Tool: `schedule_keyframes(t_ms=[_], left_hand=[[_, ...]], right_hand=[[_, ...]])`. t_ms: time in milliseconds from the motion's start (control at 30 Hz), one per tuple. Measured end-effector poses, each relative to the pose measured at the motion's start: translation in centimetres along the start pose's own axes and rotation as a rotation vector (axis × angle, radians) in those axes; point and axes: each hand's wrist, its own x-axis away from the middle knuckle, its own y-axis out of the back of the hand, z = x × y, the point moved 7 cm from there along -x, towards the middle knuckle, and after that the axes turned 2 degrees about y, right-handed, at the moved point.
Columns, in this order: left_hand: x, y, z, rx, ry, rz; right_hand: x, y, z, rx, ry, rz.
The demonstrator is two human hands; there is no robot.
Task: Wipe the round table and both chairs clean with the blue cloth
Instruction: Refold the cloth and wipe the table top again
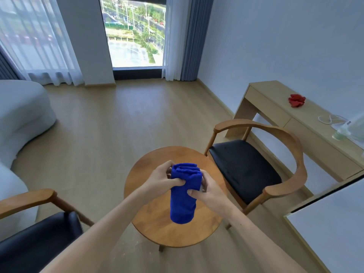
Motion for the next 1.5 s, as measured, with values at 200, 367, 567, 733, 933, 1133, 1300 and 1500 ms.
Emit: schedule_keyframes(t_ms=[200, 367, 567, 733, 933, 1133, 1300, 1500], left_hand=[[-4.7, -2.6, 3.4, 0.047, 0.169, 0.058], [-9.3, -2.5, 6.5, 0.004, 0.331, -0.083], [-10.1, -2.6, 11.7, -0.079, 0.537, -0.275], [-8.7, -2.2, 17.1, -0.136, 0.696, -0.332], [-9.5, -1.8, 24.0, -0.194, 0.801, -0.336], [-12.3, -2.2, 31.8, -0.353, 0.768, -0.375], [-13.5, -2.1, 35.0, -0.589, 0.724, -0.435], [-14.5, -0.9, 37.8, -0.807, 0.696, -0.435]], right_hand=[[-3.5, 3.4, -4.1, 0.080, -0.068, -0.022], [-7.5, 7.6, -8.6, 0.215, -0.140, 0.054], [-11.3, 9.7, -13.8, 0.216, -0.254, 0.178], [-13.9, 7.6, -18.7, 0.223, -0.342, 0.319], [-18.7, 5.9, -27.0, 0.472, -0.413, 0.420], [-18.6, 2.6, -34.9, 1.041, -0.101, 0.234], [-16.8, -1.3, -38.0, 1.203, 0.024, 0.072], [-14.4, -3.7, -39.4, 1.186, 0.257, 0.116]])
